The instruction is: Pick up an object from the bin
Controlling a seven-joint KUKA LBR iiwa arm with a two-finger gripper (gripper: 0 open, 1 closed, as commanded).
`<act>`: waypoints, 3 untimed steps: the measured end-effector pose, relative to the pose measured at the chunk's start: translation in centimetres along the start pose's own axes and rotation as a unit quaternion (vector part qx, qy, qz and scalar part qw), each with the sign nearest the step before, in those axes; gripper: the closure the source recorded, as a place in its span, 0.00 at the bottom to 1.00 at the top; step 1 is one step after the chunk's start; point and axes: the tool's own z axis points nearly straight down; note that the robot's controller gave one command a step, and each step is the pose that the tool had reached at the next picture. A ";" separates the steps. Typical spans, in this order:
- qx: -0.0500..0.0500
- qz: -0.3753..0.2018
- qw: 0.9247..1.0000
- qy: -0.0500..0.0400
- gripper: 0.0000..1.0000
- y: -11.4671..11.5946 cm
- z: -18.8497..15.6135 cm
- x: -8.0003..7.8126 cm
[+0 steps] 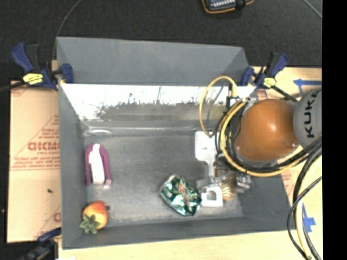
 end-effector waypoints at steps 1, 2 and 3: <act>0.004 -0.090 0.996 -0.002 1.00 3.8 -0.3 -5.8; 0.004 -0.090 0.996 -0.002 1.00 3.8 -0.3 -5.8; 0.003 -0.090 0.996 -0.003 1.00 3.9 -1.1 -5.8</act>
Offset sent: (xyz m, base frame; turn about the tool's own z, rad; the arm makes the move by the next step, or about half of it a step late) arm 0.0000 0.0000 0.0000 0.0000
